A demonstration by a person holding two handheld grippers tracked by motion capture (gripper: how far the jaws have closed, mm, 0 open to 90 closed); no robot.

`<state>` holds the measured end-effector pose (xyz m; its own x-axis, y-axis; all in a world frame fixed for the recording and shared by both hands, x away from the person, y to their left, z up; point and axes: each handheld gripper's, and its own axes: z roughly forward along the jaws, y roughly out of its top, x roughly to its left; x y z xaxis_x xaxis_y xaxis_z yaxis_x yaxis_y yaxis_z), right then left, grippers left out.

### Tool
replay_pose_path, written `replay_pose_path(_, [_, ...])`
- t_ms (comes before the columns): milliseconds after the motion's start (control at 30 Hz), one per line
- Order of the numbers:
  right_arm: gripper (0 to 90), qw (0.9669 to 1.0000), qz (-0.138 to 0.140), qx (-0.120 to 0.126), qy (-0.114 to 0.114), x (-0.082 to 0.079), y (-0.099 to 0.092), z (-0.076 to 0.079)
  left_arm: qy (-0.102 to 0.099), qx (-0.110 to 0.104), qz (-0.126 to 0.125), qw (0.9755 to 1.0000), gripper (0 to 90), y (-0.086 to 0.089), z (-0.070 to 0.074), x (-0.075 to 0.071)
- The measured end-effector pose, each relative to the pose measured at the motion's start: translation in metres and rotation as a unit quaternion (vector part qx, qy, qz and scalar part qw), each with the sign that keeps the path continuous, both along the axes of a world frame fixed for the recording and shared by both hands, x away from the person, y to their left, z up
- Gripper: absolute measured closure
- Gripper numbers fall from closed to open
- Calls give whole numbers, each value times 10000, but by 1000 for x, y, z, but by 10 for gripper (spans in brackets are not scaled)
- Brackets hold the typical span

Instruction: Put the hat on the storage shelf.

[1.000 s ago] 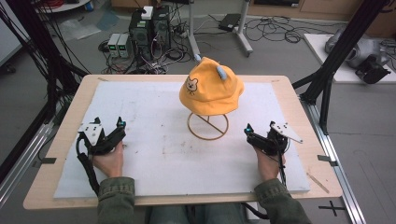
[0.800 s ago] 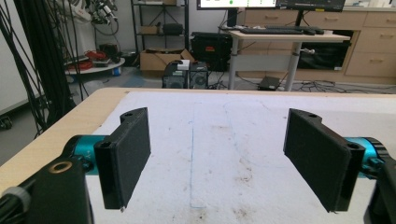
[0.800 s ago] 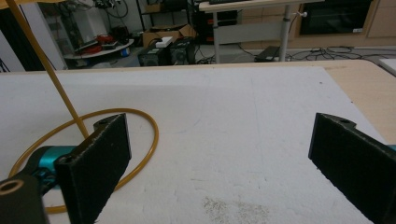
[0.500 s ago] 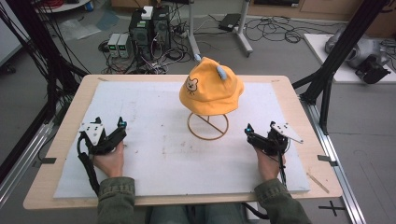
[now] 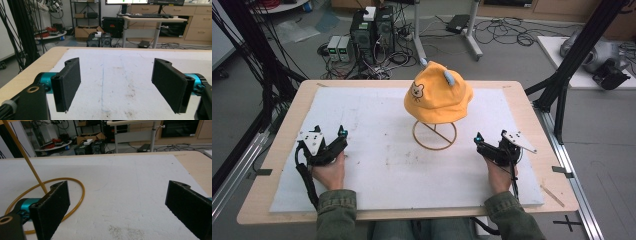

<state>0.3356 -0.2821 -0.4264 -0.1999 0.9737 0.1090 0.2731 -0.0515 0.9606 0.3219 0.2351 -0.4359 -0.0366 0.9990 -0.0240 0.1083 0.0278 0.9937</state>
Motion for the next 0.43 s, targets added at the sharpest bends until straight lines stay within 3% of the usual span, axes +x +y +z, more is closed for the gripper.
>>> replay_pose_path(433, [54, 10000, 11, 11, -5, 0, 0, 0, -12, 48, -14, 10000, 236, -1, 1, -1])
